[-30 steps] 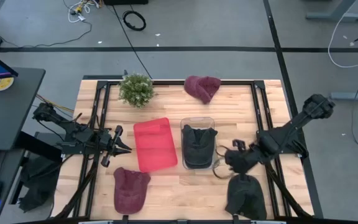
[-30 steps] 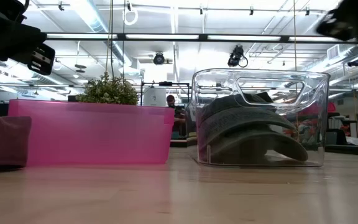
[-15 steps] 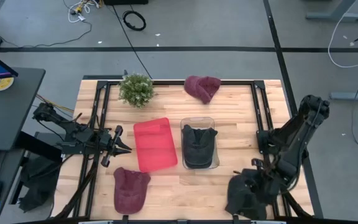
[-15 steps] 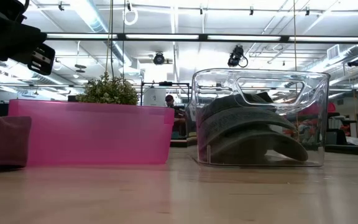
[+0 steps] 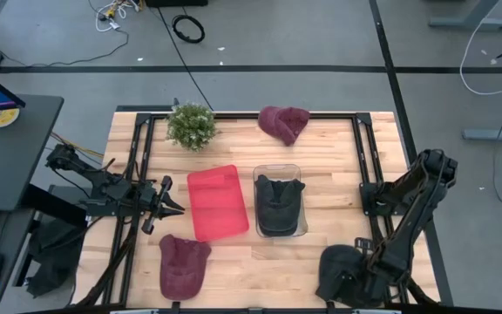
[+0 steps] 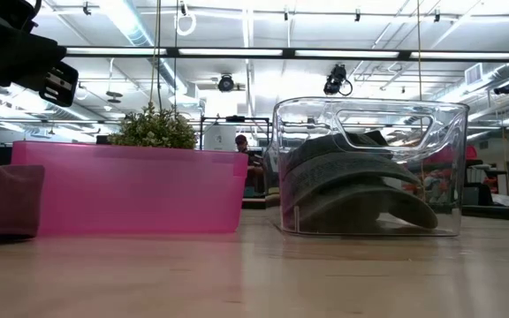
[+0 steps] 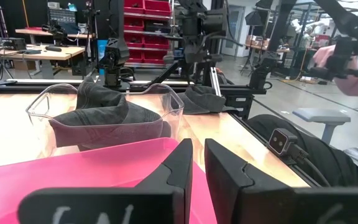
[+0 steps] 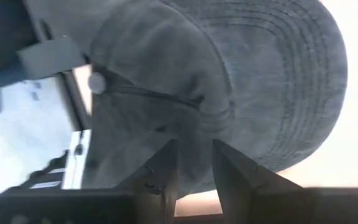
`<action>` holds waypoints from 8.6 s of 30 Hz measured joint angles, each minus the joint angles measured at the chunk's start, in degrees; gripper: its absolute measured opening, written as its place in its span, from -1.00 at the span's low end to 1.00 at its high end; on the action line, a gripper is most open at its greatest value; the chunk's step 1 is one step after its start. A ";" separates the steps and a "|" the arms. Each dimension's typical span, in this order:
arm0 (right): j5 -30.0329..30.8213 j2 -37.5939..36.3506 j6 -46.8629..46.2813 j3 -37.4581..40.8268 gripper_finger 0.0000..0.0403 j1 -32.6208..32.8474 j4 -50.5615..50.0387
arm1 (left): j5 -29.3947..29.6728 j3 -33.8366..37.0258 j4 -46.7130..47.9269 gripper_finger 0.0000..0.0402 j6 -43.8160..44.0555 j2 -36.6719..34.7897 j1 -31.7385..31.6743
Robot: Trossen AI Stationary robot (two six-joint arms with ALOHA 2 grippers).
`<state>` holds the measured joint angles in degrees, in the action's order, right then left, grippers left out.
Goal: Pick & Place hat
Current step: Put the black cap into the transparent bin, then put the top maroon cap into the red bin
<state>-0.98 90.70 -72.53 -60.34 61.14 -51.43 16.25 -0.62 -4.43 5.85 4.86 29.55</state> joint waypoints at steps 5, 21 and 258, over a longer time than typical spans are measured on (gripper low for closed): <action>0.59 1.51 1.25 0.00 -0.50 -0.01 -1.53 | 0.00 0.00 0.00 -0.78 0.00 0.01 0.01; 5.10 5.44 5.52 0.00 -0.50 -0.13 -0.94 | 0.00 0.00 0.00 -0.78 -0.01 0.00 -0.01; 29.49 -0.57 62.52 -9.84 -0.19 -78.48 33.47 | 0.00 0.00 0.00 -0.78 -0.01 0.00 0.01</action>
<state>28.51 90.13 -10.01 -70.17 -17.34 -17.96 16.25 -0.62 -4.42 5.85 4.86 29.56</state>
